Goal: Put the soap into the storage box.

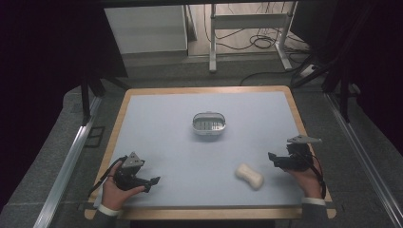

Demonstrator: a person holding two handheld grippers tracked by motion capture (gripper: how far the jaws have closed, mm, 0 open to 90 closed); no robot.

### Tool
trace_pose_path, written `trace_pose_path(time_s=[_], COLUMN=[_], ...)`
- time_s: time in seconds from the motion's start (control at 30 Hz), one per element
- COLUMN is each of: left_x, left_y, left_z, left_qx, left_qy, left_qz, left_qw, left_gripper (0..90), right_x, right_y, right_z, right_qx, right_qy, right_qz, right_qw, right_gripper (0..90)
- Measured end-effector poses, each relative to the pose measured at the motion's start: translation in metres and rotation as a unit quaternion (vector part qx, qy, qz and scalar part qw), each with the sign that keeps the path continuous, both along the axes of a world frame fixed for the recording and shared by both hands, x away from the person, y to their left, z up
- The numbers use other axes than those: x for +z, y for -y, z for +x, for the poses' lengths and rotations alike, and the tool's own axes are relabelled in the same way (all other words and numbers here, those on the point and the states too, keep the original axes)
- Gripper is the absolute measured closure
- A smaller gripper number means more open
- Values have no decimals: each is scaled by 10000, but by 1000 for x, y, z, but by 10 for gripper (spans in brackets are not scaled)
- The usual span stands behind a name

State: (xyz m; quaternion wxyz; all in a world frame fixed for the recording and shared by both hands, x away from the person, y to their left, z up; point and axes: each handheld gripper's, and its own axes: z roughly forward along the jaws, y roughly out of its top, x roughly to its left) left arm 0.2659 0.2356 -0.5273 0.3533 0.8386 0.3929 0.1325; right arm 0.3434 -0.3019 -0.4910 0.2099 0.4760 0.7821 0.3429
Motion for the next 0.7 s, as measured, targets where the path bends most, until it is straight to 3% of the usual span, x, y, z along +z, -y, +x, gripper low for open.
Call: trace_pose_path(time_s=[0.33, 0.7], left_x=[4, 2], left_y=[-4, -2], left_z=[-2, -1], left_qx=[44, 22], left_qy=[32, 7], left_qz=[-103, -86], left_qw=[9999, 10000], left_gripper=[93, 93], right_x=[0, -2], right_y=[-1, 2], right_z=[-3, -3], right_qx=[88, 8], right_qy=[116, 30], right_qz=[-106, -161], right_qw=[9998, 9999], right_gripper=[156, 160])
